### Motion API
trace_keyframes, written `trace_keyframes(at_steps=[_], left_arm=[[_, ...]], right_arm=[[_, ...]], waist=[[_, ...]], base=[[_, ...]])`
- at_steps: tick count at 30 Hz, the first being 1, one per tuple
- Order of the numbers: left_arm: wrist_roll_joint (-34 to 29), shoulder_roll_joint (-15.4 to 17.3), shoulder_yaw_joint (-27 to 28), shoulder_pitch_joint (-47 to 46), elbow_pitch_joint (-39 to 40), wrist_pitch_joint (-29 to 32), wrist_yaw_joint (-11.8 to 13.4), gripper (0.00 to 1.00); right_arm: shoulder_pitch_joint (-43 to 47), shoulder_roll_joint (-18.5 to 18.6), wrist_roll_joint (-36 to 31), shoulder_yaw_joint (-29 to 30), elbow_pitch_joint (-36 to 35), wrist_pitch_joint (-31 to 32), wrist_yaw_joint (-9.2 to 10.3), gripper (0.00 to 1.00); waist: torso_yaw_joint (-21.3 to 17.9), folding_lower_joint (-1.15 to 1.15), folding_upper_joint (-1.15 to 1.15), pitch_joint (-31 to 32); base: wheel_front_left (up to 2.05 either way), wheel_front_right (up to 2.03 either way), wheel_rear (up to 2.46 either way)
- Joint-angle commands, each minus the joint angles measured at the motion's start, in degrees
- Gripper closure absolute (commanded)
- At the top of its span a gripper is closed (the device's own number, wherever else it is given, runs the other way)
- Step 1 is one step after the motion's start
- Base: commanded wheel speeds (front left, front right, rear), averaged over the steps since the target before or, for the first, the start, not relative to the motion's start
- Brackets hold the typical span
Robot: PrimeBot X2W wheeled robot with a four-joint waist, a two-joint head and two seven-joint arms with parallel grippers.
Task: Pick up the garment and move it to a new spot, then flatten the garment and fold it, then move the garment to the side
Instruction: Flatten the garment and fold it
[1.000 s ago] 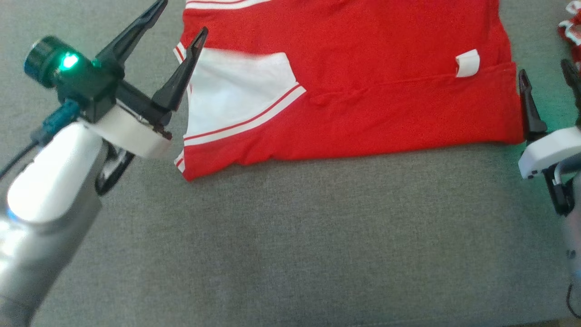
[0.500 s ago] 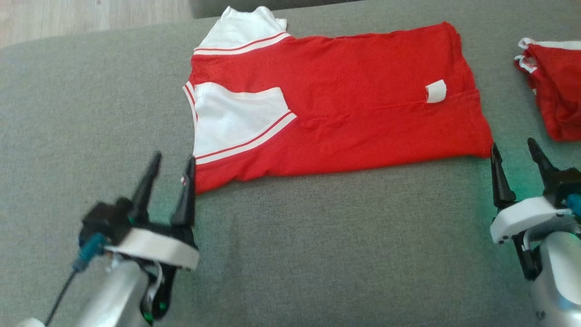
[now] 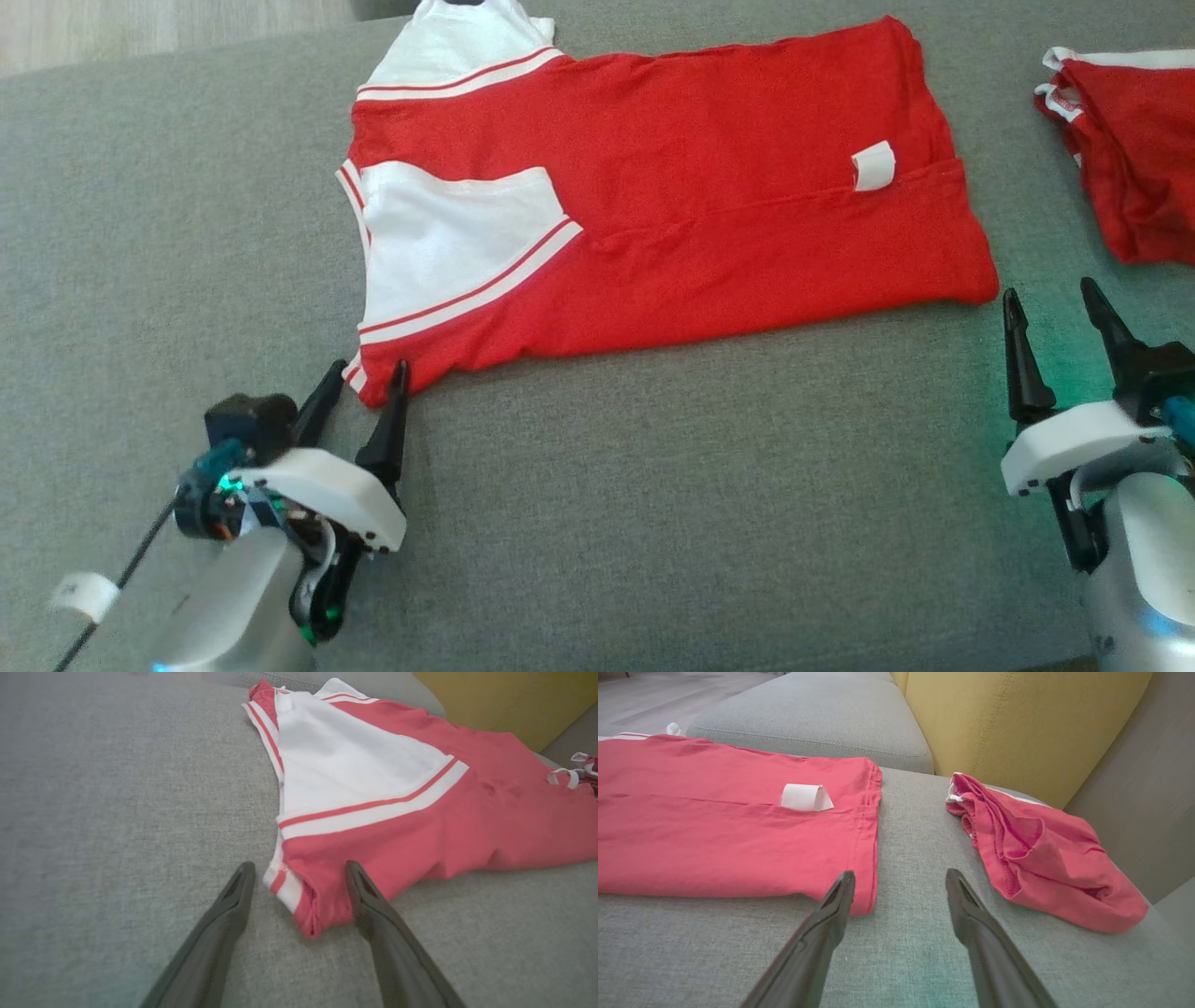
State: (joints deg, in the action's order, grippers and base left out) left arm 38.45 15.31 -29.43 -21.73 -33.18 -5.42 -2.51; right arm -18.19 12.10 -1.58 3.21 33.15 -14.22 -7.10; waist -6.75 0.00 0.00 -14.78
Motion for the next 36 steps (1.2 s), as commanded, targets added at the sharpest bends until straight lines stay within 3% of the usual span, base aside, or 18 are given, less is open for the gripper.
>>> trace_keyframes(at_steps=[1,6,7,8,9,13,25,30,35,36], left_arm=[[0.9,0.7,1.7,-1.7,-0.5,1.5,0.0,0.00],[1.2,0.8,1.2,-2.0,-3.0,3.0,0.2,0.00],[1.3,0.9,1.0,-1.8,-3.1,3.1,-0.2,0.30],[1.4,0.9,0.9,-1.6,-3.0,3.1,-0.6,0.83],[1.6,1.1,0.6,-1.4,-2.8,3.2,-1.1,1.00],[1.5,2.0,0.3,-1.0,-0.6,1.9,-2.2,1.00],[-2.0,4.4,-0.6,-2.3,7.1,-1.5,-1.1,1.00],[-2.2,5.1,-0.8,-2.6,8.7,-0.8,-0.7,1.00],[-2.3,5.5,-1.1,-2.7,9.7,-0.6,-0.4,1.00],[-2.3,5.5,-1.1,-2.7,9.8,-0.6,-0.4,1.00]], right_arm=[[-0.8,0.3,0.3,-1.1,-1.8,-0.8,-0.39,0.00],[-0.4,0.5,0.5,-0.5,-1.9,-0.8,-0.39,0.00],[-0.2,0.5,0.5,-0.4,-1.9,-0.8,-0.39,0.00],[-0.1,0.5,0.4,-0.3,-1.9,-0.8,-0.39,0.00],[0.1,0.4,0.4,-0.2,-1.9,-0.8,-0.39,0.00],[0.5,-0.3,1.5,0.0,-1.6,-0.8,-0.39,0.00],[-4.2,-0.5,11.9,-1.5,5.1,0.4,-0.39,0.00],[-8.0,0.5,15.3,-2.9,9.4,0.8,-0.39,0.00],[-10.5,0.8,16.8,-4.8,16.0,5.5,-0.39,0.00],[-10.8,0.7,17.6,-5.6,16.8,6.7,-0.39,0.08]], waist=[[-0.3,0.00,0.00,-0.2],[-0.5,0.00,0.00,0.0],[-0.4,0.00,0.00,0.2],[-0.4,0.00,0.00,0.3],[-0.3,0.00,0.00,0.5],[0.2,0.00,0.00,1.0],[2.5,0.00,0.00,0.1],[2.8,0.00,0.00,-0.7],[3.4,0.00,0.00,-0.8],[3.4,0.00,0.00,-0.7]], base=[[0.00,0.00,0.00],[0.00,0.00,0.00],[0.00,0.00,0.00],[0.00,0.00,0.00],[0.00,0.00,0.00],[0.00,0.00,0.00],[0.00,0.00,0.00],[0.00,0.00,0.00],[0.00,0.00,0.00],[0.00,0.00,0.00]])
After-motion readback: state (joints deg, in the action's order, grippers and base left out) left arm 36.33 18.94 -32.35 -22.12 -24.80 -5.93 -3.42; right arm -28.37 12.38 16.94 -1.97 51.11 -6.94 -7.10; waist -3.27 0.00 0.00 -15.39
